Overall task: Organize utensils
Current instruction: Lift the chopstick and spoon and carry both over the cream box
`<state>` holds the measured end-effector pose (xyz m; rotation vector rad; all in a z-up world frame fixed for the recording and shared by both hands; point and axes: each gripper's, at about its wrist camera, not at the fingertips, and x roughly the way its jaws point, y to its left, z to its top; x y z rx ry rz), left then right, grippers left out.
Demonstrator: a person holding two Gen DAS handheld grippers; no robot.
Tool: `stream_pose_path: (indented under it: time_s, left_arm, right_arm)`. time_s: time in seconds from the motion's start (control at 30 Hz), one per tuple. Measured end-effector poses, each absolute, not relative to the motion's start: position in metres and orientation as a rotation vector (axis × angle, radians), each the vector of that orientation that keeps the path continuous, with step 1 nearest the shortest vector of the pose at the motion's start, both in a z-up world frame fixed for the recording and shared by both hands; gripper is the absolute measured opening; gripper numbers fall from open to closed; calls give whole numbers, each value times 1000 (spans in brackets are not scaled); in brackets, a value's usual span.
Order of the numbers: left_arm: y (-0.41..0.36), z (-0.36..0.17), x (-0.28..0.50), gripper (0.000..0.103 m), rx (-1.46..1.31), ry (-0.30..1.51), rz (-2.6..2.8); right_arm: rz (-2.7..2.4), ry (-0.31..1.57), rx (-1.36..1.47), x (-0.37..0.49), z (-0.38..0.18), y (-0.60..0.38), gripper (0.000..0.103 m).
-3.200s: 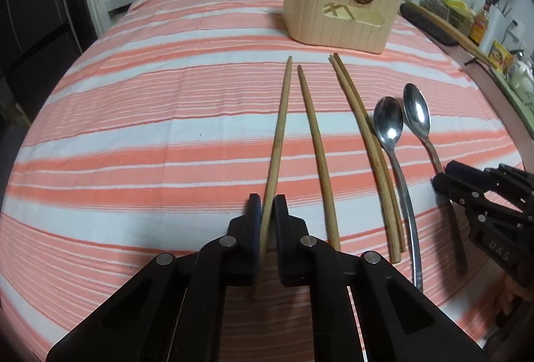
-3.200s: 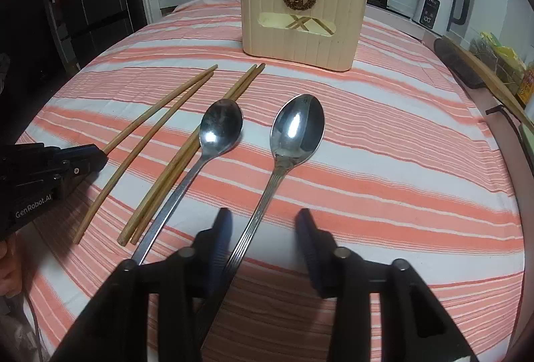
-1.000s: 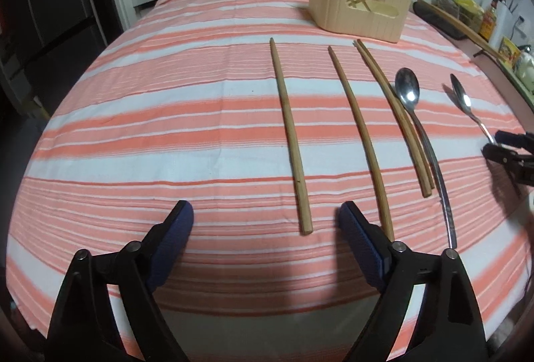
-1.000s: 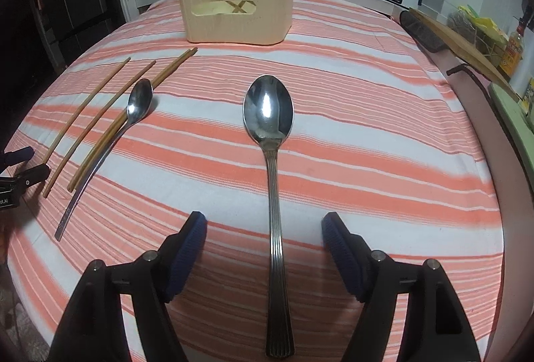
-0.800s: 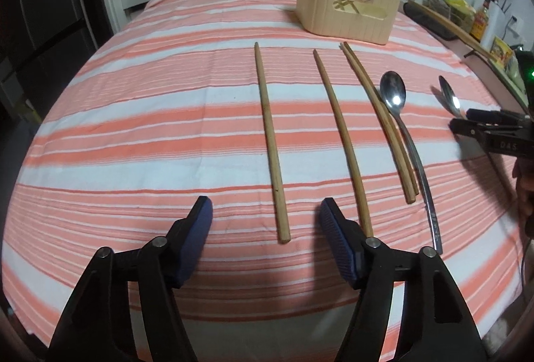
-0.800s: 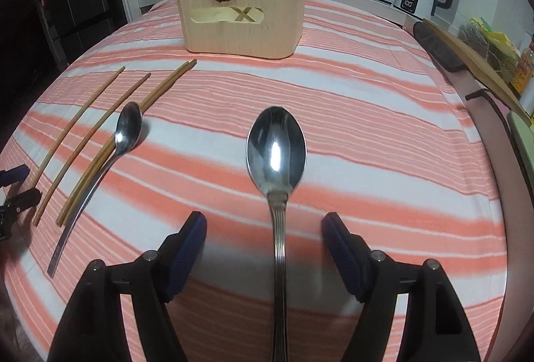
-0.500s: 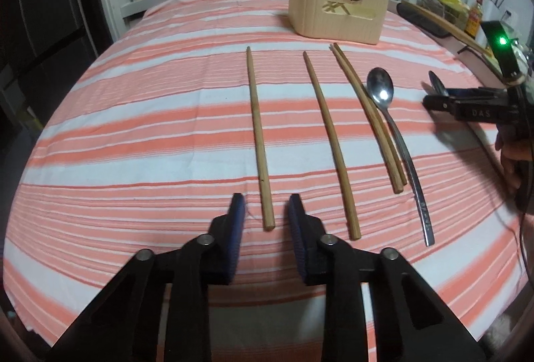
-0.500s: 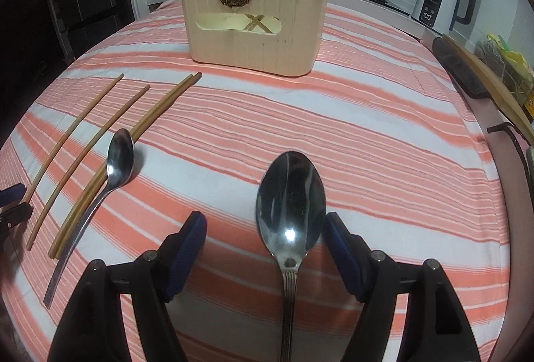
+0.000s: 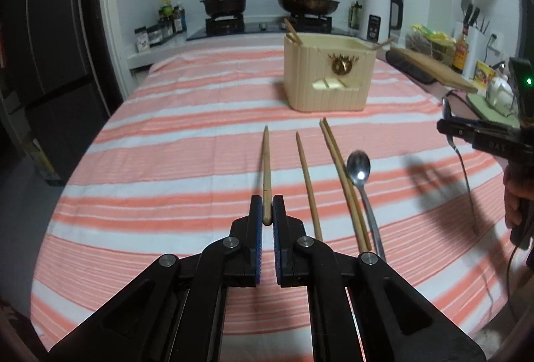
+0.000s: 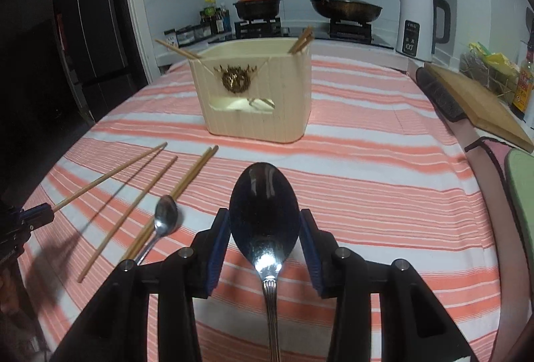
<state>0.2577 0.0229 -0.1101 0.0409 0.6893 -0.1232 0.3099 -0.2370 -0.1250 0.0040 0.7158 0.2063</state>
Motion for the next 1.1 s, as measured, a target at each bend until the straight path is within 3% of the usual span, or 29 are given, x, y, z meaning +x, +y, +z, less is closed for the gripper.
stream_pose_path:
  time_s: [0.53, 1.1]
  left_arm:
    - [45, -18, 251, 4, -11, 510, -159]
    - [38, -8, 255, 4, -34, 545, -216]
  right_arm:
    - [198, 515, 23, 254, -63, -243, 42]
    - [216, 472, 20, 267, -35, -231, 42]
